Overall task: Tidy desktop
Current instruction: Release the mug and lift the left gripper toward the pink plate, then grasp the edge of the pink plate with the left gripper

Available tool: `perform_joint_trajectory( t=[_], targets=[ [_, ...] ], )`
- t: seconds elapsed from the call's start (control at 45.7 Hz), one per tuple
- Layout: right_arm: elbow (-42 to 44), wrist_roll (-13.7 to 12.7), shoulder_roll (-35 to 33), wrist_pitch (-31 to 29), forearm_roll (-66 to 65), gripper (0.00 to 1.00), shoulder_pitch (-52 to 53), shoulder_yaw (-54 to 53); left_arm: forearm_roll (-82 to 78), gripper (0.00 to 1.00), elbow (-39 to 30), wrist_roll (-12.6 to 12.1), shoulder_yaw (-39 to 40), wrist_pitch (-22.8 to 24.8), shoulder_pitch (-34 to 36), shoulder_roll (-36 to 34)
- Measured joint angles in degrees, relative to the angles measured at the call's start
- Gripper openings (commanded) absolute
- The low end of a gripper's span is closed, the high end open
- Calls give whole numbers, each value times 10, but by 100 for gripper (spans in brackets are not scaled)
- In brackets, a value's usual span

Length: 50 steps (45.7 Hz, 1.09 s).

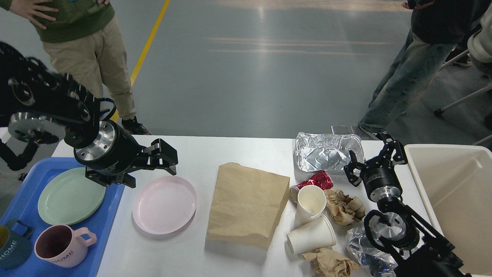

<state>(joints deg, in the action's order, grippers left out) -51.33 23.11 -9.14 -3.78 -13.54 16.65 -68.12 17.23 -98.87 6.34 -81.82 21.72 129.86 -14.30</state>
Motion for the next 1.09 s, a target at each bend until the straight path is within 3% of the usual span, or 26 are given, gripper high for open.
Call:
perform_joint_trajectory(
  t=[0.219,0.46,0.7,0.875,1.094],
  targets=[
    [0,0,0,0,0,100,0,0,89,93,43,-2,33,-139,-163,-20],
    [0,0,0,0,0,100,0,0,150,92,128,-1,93,-228,-341,-66],
    [0,0,0,0,0,100,0,0,152,91,204,-1,189,-279,-494,-72],
    [0,0,0,0,0,100,0,0,153,89,224,-2,195,-283,-515,-80],
    [0,0,0,0,0,100,0,0,155,79,255,-2,199,-285,-547,-84]
  ],
)
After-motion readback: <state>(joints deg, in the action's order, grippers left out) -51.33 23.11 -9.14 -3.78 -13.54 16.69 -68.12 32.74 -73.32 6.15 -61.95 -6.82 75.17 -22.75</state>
